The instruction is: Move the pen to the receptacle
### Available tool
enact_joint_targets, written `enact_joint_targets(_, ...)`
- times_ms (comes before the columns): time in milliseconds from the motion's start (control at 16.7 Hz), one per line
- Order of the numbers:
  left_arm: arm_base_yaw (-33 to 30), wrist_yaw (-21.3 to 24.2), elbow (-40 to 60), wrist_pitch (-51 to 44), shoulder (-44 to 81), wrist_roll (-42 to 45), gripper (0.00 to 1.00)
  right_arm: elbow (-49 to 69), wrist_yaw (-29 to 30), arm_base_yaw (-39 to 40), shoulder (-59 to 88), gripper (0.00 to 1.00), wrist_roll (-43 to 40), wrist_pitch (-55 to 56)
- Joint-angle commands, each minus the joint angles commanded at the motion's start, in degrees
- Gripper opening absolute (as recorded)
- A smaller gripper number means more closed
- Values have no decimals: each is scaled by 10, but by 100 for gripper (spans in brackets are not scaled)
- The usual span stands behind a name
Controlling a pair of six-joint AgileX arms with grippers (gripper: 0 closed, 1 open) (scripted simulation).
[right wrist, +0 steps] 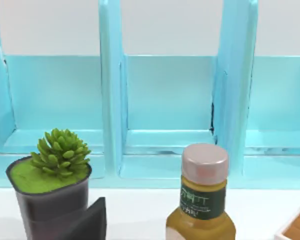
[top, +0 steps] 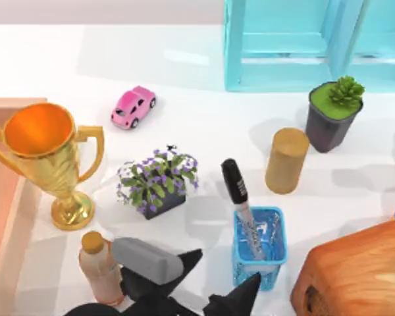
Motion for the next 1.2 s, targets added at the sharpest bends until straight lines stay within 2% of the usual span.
enact_joint_targets(240,21,-38,0,43,51,-22,100,0,0,0,0,100,0,0)
enact_joint_targets(660,20,-36,19,40,65,-21,100,0,0,0,0,100,0,0)
enact_joint_targets(840,37,-21,66,37,109,-18,100,0,0,0,0,100,0,0)
enact_joint_targets(1200,99,38,174,34,212,-5,100,0,0,0,0,100,0,0)
